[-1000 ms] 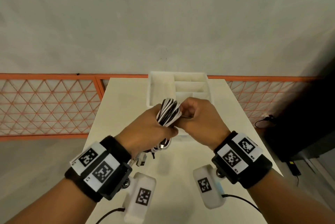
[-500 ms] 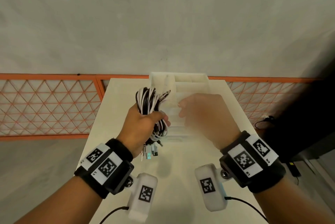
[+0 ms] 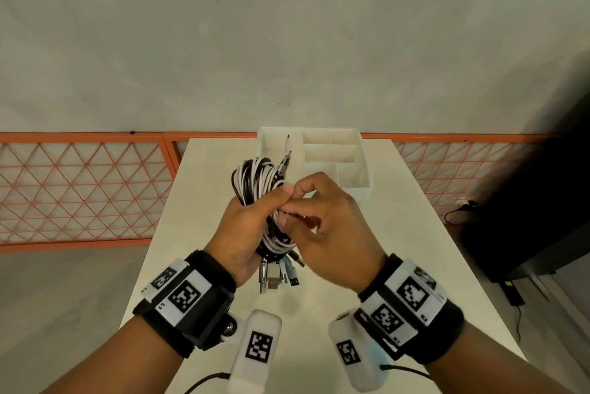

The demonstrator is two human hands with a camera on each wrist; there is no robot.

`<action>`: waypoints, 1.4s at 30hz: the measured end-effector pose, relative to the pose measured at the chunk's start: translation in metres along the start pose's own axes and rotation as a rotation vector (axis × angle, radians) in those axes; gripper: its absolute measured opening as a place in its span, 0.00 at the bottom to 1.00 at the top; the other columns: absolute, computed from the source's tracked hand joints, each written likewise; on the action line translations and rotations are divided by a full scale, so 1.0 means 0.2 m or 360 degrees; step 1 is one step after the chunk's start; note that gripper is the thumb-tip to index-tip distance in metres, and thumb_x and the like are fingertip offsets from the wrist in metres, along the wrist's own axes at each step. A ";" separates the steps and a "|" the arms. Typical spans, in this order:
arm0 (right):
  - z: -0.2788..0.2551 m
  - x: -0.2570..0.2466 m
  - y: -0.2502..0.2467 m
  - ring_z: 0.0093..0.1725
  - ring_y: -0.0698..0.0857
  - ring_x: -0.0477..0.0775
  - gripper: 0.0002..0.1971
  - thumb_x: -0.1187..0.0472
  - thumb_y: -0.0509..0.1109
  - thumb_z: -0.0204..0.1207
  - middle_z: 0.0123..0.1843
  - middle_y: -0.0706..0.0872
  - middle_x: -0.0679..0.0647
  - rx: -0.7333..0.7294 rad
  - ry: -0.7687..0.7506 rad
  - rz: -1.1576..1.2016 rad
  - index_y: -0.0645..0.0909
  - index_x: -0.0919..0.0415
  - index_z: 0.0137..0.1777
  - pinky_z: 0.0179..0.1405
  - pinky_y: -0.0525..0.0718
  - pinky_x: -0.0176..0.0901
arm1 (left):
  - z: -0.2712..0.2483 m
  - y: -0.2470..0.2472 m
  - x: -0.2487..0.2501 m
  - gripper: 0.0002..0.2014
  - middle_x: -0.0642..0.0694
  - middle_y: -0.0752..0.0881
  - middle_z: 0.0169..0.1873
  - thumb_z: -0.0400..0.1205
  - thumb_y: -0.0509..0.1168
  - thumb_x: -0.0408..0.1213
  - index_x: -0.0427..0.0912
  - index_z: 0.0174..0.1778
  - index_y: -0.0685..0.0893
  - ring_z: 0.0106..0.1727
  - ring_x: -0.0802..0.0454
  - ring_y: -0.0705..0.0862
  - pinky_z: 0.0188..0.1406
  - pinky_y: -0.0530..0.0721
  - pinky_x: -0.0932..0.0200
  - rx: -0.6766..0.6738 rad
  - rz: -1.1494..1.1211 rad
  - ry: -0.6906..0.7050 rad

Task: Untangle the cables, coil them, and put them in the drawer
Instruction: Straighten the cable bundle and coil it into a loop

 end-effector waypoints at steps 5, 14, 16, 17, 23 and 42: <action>0.15 0.16 -0.16 0.35 0.82 0.41 0.23 0.59 0.74 0.79 0.51 0.84 0.43 0.0056 0.0645 0.0282 0.79 0.50 0.74 0.40 0.80 0.39 | -0.01 0.02 -0.01 0.04 0.34 0.84 0.34 0.82 0.64 0.24 0.29 0.44 0.84 0.33 0.39 0.85 0.39 0.88 0.47 -0.0091 0.0075 -0.0066; 0.12 0.14 -0.15 0.30 0.84 0.53 0.04 0.74 0.76 0.75 0.31 0.88 0.55 0.0036 0.0502 0.0797 0.86 0.68 0.48 0.32 0.84 0.47 | 0.01 -0.03 -0.03 0.12 0.37 0.85 0.37 0.79 0.69 0.43 0.37 0.50 0.84 0.35 0.43 0.85 0.39 0.89 0.51 -0.0006 -0.0261 -0.0140; 0.08 0.09 -0.09 0.30 0.86 0.49 0.05 0.73 0.74 0.77 0.33 0.91 0.52 -0.0066 0.0405 0.0677 0.89 0.64 0.46 0.33 0.85 0.43 | 0.02 -0.04 -0.02 0.21 0.31 0.86 0.44 0.79 0.68 0.46 0.31 0.57 0.84 0.40 0.42 0.88 0.40 0.89 0.51 0.0011 -0.0223 -0.0103; 0.06 0.07 -0.07 0.31 0.86 0.47 0.06 0.71 0.75 0.78 0.35 0.91 0.51 -0.0093 0.0369 0.0638 0.90 0.61 0.46 0.34 0.85 0.40 | 0.02 -0.04 -0.02 0.25 0.27 0.86 0.48 0.79 0.68 0.47 0.26 0.61 0.82 0.44 0.40 0.89 0.42 0.89 0.50 0.0007 -0.0186 -0.0085; 0.07 0.11 -0.04 0.28 0.83 0.42 0.08 0.66 0.78 0.75 0.36 0.91 0.47 0.0059 0.0384 0.0359 0.86 0.56 0.50 0.29 0.82 0.35 | 0.01 0.01 -0.01 0.19 0.30 0.89 0.58 0.82 0.67 0.40 0.30 0.63 0.85 0.61 0.36 0.88 0.61 0.86 0.45 -0.0048 0.0027 0.0013; 0.05 0.20 -0.05 0.48 0.88 0.56 0.12 0.53 0.74 0.53 0.47 0.91 0.56 0.0258 0.0482 0.1049 0.89 0.63 0.27 0.43 0.82 0.43 | 0.01 0.03 0.04 0.10 0.34 0.91 0.45 0.72 0.68 0.28 0.41 0.46 0.92 0.49 0.39 0.91 0.52 0.88 0.44 -0.0051 0.0133 0.0292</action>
Point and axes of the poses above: each hand's wrist, its own z-axis towards the middle knuckle, its own y-axis out of the palm, x = y × z, the point moved 8 cm from there along z, towards the middle knuckle
